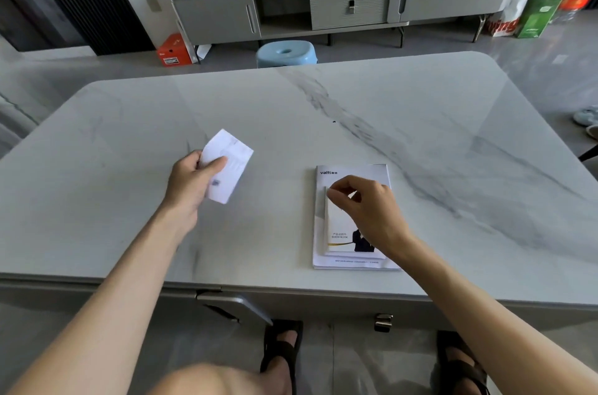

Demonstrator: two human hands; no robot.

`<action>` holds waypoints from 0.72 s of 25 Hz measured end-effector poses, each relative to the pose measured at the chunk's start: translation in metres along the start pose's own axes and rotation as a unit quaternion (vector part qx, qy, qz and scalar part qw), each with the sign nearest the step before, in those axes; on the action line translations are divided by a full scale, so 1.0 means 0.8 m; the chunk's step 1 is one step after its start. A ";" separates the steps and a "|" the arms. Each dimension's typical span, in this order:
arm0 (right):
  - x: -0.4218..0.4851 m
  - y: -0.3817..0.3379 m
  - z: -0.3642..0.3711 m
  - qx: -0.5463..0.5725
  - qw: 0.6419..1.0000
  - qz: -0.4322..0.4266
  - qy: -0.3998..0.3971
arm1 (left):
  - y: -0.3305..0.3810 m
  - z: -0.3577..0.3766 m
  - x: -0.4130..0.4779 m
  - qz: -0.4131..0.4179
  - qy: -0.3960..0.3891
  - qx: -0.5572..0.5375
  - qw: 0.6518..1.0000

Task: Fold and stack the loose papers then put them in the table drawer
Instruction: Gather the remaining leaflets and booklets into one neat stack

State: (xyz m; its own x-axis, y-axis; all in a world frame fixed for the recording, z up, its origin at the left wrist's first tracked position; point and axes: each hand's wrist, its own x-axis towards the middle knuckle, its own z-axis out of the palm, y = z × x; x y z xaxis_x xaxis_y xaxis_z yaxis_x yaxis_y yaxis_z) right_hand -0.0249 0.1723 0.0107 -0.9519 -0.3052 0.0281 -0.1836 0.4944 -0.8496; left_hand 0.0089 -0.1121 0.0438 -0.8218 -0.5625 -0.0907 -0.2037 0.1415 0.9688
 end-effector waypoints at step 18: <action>0.010 0.012 -0.069 0.313 0.941 0.107 0.073 | 0.018 0.153 -0.094 0.127 -0.264 -0.012 0.956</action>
State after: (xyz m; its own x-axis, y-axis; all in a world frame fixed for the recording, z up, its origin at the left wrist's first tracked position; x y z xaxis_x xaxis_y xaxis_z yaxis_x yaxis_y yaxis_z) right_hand -0.0476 0.2193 0.0318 -0.9825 -0.1158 -0.1462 0.1536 -0.0585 -0.9864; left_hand 0.0031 0.0321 0.0364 -0.9985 -0.0227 0.0499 0.0444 0.1972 0.9793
